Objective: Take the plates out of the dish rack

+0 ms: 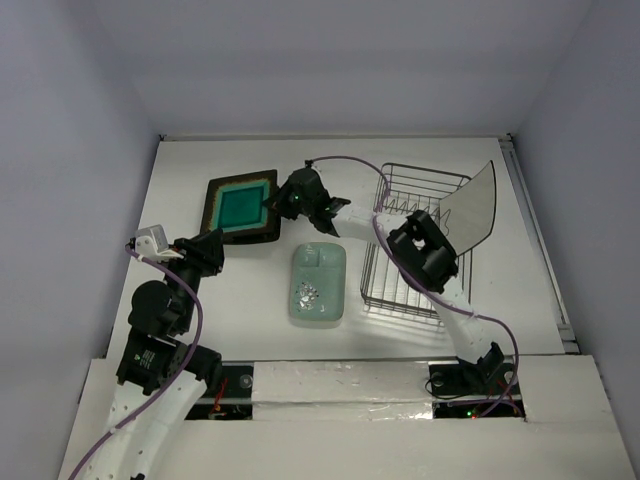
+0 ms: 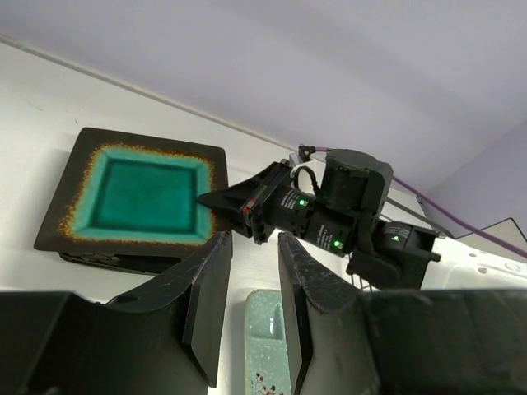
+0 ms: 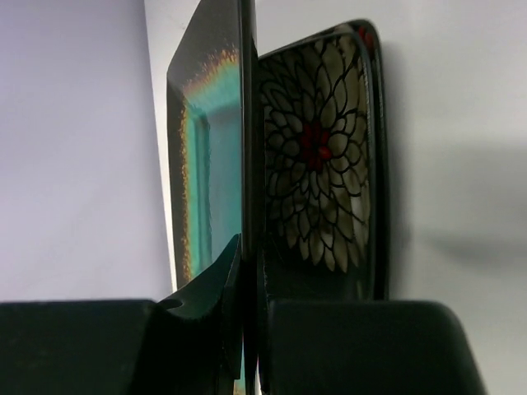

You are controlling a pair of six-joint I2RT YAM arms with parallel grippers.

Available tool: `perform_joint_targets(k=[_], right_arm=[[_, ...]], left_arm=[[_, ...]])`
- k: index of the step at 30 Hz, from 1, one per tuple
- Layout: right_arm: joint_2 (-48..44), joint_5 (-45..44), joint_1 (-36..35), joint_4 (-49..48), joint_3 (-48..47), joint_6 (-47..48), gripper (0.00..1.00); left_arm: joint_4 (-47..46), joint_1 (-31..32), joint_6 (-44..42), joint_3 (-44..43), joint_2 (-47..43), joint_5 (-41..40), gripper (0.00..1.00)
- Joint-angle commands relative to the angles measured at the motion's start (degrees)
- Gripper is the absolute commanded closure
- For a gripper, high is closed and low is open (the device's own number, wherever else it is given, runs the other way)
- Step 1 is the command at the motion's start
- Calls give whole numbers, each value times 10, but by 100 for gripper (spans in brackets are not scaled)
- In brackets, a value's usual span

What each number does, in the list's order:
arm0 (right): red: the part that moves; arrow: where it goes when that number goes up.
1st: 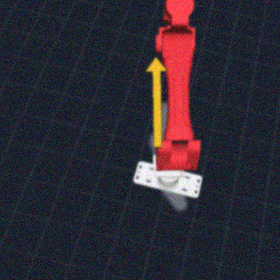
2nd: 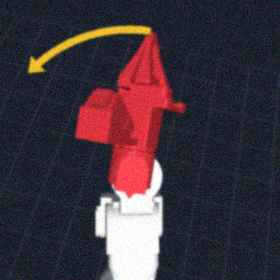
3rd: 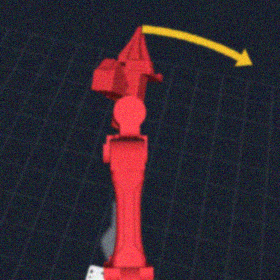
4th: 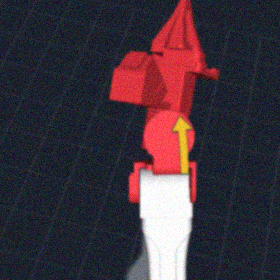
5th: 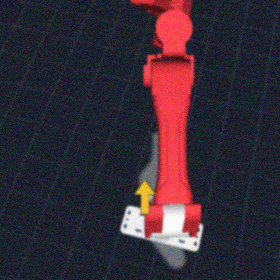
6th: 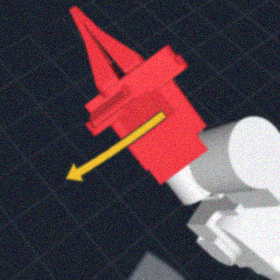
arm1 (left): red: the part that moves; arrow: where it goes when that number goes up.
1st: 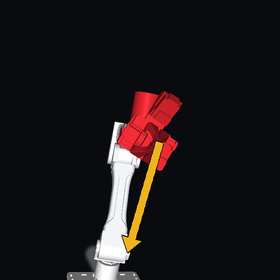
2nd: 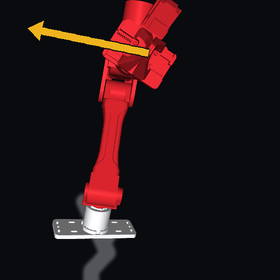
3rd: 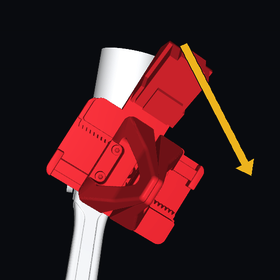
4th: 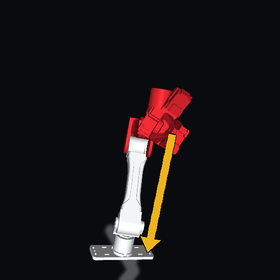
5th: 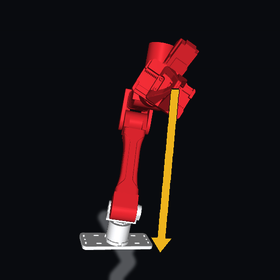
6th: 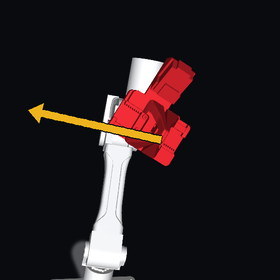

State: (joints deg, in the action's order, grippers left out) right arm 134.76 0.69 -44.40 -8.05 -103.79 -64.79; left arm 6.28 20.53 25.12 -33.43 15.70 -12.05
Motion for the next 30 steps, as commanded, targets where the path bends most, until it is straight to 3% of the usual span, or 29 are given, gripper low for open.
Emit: perform_joint_targets(k=[1,4,13,22,30], right_arm=[[-15,15,-16,-124,-51,-53,87],[-21,10,-16,-101,-34,-44,68],[-50,-32,-16,44,-24,49,29],[-66,-118,-16,213,-71,155,7],[-7,-113,-16,346,-172,231,1]], left_arm=[[-25,2,0,-1,3,2,73],[-25,2,1,-1,2,2,73],[-25,2,1,0,-1,2,73],[-25,2,0,-1,-2,2,73],[-24,2,1,-1,-5,2,73]])
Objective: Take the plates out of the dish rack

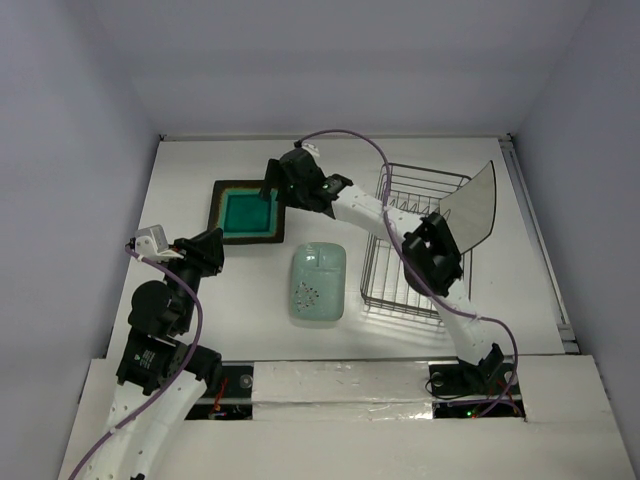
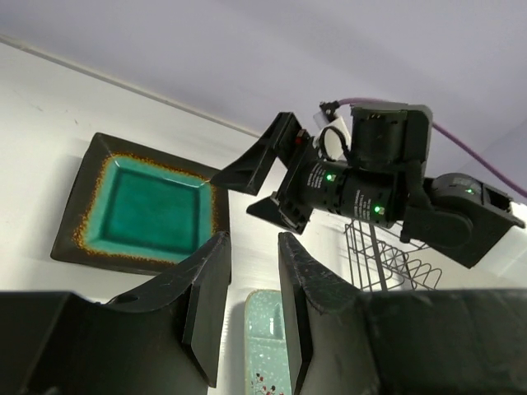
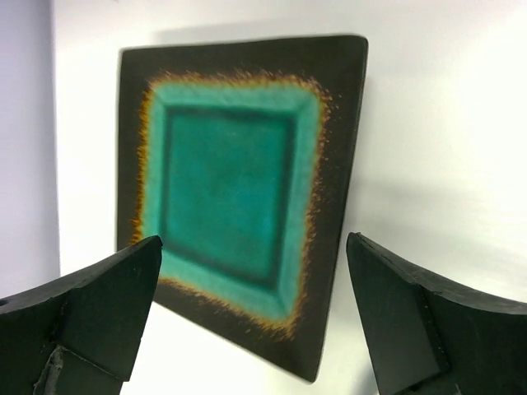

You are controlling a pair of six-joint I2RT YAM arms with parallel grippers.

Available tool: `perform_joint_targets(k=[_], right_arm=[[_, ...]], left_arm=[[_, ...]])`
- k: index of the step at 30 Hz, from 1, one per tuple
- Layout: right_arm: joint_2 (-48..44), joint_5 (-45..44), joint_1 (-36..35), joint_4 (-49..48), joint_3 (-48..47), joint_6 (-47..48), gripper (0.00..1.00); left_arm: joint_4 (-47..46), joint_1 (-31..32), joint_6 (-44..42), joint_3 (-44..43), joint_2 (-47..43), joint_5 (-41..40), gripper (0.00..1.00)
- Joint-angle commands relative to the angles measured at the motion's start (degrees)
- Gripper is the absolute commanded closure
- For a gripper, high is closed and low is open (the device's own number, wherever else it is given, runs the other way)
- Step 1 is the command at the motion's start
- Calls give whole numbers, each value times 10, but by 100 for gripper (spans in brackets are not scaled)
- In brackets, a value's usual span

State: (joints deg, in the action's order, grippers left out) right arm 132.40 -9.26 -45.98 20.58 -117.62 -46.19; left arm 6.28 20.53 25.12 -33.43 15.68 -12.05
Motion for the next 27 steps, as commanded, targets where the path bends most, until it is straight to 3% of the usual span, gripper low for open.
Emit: perform_joint_targets(k=[1,3,6,7,9,10,14,16,19,23,25,27], right_arm=[[13,-22,0,56,-25,44,3],[-21,-23,0,16,9,46,6],[-87,-41,0,-5,66,65,25],[-107,-51,0,-5,86,73,44],[-153,-73,0,-3,113,98,66],[-208,-102,0,-3,148,106,82],[-353,-199,11,27,229,152,100],[-406,-224,29,74,260,171,100],[-532,-266,120,147,329,189,100],[-628,-249,217,177,397,208,96],[-677,-234,273,206,407,223,58],[-694,-239,297,240,405,235,31]], left_arm=[[-24,2,0,-1,-5,2,73],[-24,2,0,-1,-5,2,73],[-24,2,0,-1,-3,2,73],[-25,2,-1,-1,-4,2,73],[-25,2,-1,-1,-4,2,73],[-25,2,0,-1,-5,2,73],[-25,2,0,-1,-11,2,73],[-26,2,-1,-1,-15,2,73],[-29,2,0,1,-21,2,73],[-29,2,-1,1,-25,2,74],[-30,2,-1,0,-26,2,74],[-29,2,-1,0,-25,2,75]])
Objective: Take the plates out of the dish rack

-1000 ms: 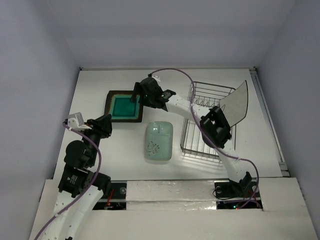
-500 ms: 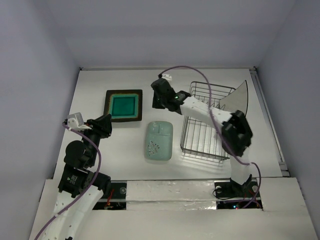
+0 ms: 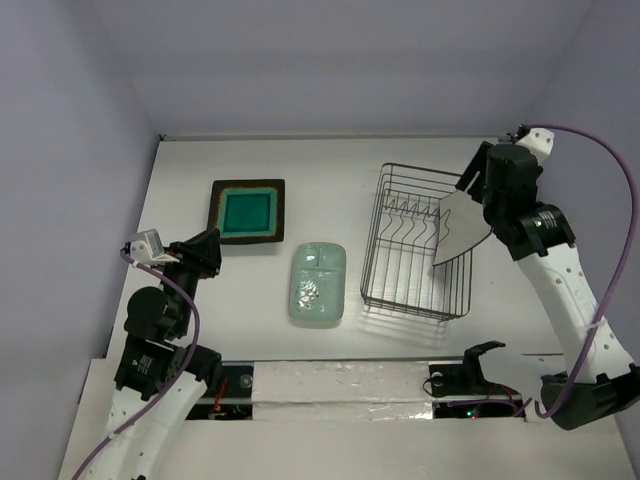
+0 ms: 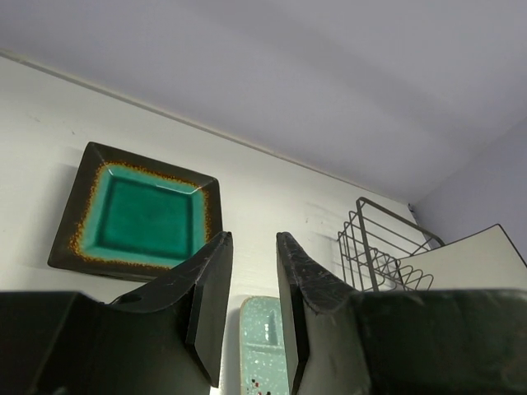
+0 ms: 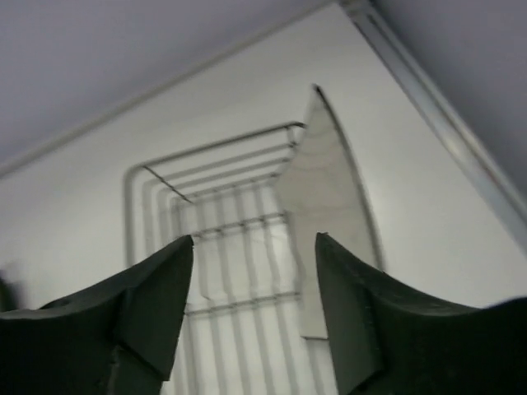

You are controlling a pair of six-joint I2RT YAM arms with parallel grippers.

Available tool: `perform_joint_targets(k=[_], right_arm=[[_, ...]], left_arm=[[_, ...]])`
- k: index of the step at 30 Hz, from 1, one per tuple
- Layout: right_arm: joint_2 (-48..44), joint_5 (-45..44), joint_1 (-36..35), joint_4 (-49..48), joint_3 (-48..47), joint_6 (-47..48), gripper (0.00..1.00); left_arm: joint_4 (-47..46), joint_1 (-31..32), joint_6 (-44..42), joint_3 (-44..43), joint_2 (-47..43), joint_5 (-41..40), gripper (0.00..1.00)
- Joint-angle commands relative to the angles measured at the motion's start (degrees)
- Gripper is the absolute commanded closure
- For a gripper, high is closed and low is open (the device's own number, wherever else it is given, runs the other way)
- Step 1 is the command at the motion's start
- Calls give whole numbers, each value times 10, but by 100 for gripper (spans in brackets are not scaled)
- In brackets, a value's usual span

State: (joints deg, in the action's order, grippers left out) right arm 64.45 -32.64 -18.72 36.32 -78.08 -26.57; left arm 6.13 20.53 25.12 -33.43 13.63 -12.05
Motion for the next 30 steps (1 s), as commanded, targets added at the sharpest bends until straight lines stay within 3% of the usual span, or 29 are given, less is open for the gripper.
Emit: perform_joint_targets(k=[1,4,9,18,19,24,30], right_arm=[[-13,-9,46,95,7,42,25],[7,-22,98,119,0,56,20],[45,70,154,95,16,77,24],[125,159,174,90,21,97,42],[128,162,174,88,21,98,48],[155,157,174,92,15,111,58],[176,98,174,112,-7,140,92]], left_arm=[[-28,2,-2,-1,-4,2,76],[-24,2,-1,0,4,2,76],[-23,2,-1,-1,9,2,76],[-21,2,-2,-1,5,2,75],[-21,2,-2,-2,3,2,75],[-20,2,-2,-1,-3,2,74],[-22,2,-2,-1,-7,2,74]])
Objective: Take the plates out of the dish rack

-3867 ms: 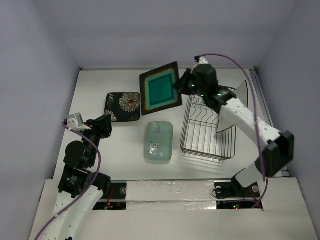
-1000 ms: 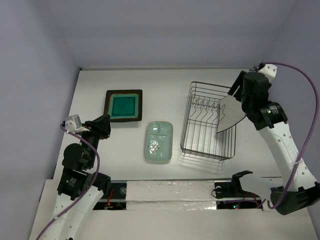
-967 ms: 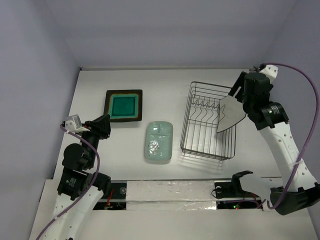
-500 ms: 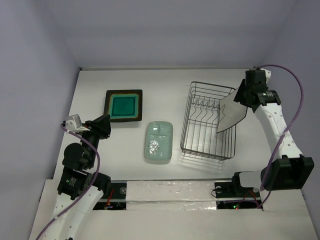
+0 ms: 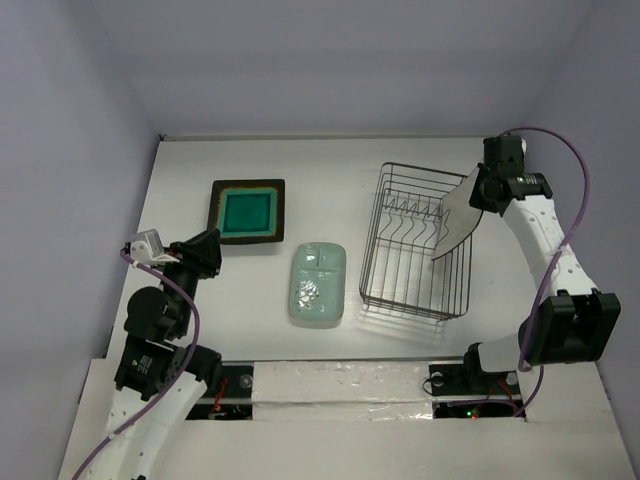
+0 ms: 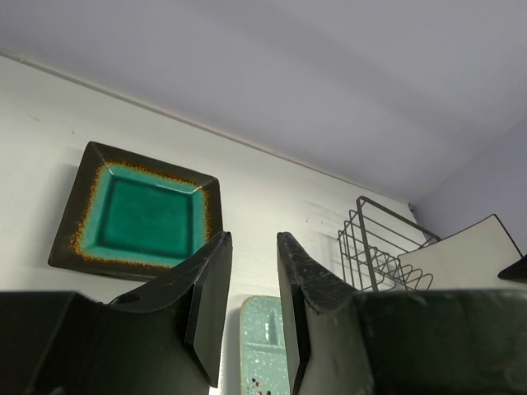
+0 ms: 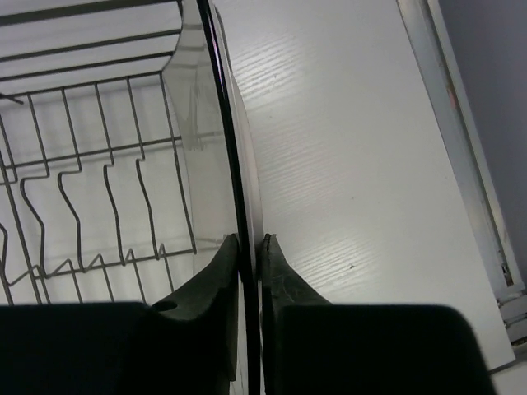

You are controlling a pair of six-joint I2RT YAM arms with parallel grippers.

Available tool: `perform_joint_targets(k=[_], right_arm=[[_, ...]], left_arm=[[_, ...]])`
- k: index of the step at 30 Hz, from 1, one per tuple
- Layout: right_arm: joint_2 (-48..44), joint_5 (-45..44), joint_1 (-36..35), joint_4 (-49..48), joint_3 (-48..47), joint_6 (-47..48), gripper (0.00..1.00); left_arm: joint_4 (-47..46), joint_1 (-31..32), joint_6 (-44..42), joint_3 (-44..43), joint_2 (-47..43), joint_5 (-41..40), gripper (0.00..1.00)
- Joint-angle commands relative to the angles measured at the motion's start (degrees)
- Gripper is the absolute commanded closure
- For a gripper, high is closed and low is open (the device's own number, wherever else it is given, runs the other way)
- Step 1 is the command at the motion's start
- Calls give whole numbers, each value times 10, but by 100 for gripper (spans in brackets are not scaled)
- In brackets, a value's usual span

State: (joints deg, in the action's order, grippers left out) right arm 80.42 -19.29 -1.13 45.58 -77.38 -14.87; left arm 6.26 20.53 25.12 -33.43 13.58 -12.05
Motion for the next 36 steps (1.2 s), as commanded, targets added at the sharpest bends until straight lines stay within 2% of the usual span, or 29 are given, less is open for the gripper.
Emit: perform_joint_targets(k=[1,2,8,16,21,27,30,33,36], right_arm=[[16,-43,-2,21,-19,28,96],[13,-57,-2,24,-23,35,100],[11,-131,-2,32,-73,73,100],[-24,-96,-7,46,-159,94,100],[-8,-108,-19,83,-227,100,100],[-11,-133,-43,74,-245,91,100],[-24,-134,-59,71,-296,68,100],[-23,-89,-82,82,-386,22,100],[-27,-8,-117,54,-413,-22,100]], left_arm=[[-24,2,-3,-1,-5,2,74],[-24,2,-3,-1,-5,2,74],[-23,2,-2,-1,3,2,74],[-28,2,-1,1,5,2,74],[-28,2,1,0,4,2,74],[-27,2,0,1,0,2,74],[-29,2,0,1,0,2,74],[-29,2,0,1,3,2,74],[-28,2,0,1,2,2,74]])
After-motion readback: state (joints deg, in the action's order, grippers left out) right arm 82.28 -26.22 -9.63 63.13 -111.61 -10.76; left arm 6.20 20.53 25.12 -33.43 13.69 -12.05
